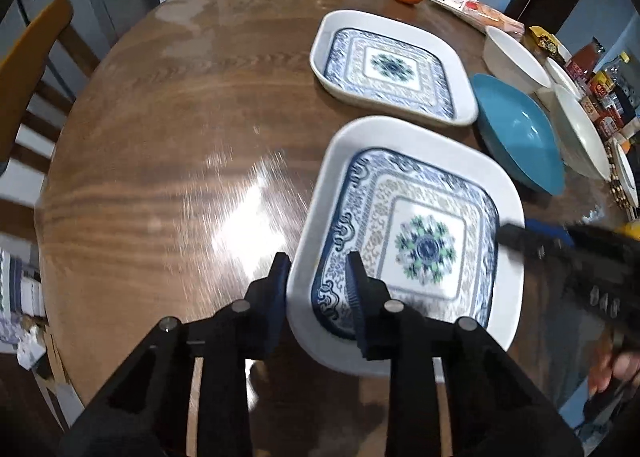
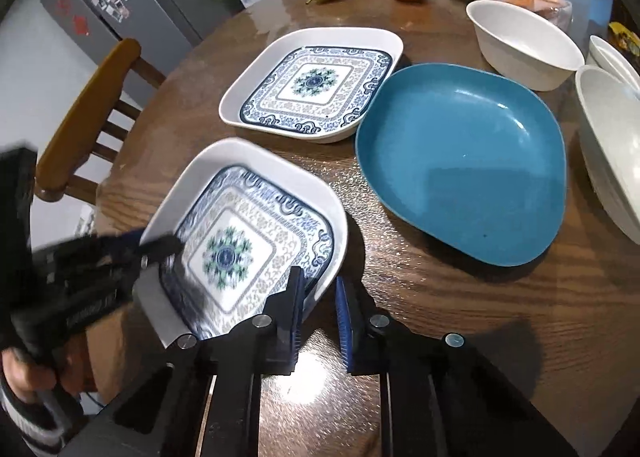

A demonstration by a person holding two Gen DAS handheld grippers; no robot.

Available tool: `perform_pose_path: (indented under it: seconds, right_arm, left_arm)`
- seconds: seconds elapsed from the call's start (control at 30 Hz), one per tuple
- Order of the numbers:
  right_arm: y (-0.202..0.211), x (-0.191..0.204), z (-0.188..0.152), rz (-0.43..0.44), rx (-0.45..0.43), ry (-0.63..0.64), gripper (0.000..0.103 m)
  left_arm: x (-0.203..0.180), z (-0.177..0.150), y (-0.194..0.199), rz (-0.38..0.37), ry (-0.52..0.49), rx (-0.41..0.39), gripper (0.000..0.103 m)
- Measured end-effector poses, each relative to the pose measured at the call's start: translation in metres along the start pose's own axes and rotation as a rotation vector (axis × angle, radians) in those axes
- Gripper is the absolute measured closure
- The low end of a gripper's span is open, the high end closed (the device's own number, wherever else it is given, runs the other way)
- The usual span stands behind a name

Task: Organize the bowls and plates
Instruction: 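Move the left tool to the nearer blue-patterned plate and grip its rim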

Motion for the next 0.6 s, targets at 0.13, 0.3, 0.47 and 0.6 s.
perform_pose_path:
  seconds: [0.13, 0.3, 0.47, 0.6]
  right_arm:
    - [0.017, -0.005, -0.004, 0.013, 0.012, 0.034, 0.089]
    - [0.032, -0.020, -0.014, 0.003, 0.041, 0.075, 0.089]
    - [0.031, -0.037, -0.017, -0.051, 0.058, 0.073, 0.089]
    - [0.034, -0.044, -0.023, -0.053, 0.070, 0.074, 0.089]
  left_arm:
    - [-0.020, -0.025, 0.018, -0.022, 0.048, -0.018, 0.079]
    - [-0.048, -0.045, 0.026, -0.043, 0.082, -0.019, 0.080]
    - [-0.072, -0.050, 0.015, -0.058, 0.075, 0.009, 0.079]
    - [-0.076, -0.050, 0.012, -0.052, 0.069, 0.016, 0.079]
Point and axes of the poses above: each gripper's, at about its wrist camera, not at the fingertips, and y roughly against the way its jaws point, x to its left, z to its top, the point moved 2 cm from there along -y, roughly the way its jaws point, and after that the axes turned 7 degrees about -y, right-handed, at the moved point
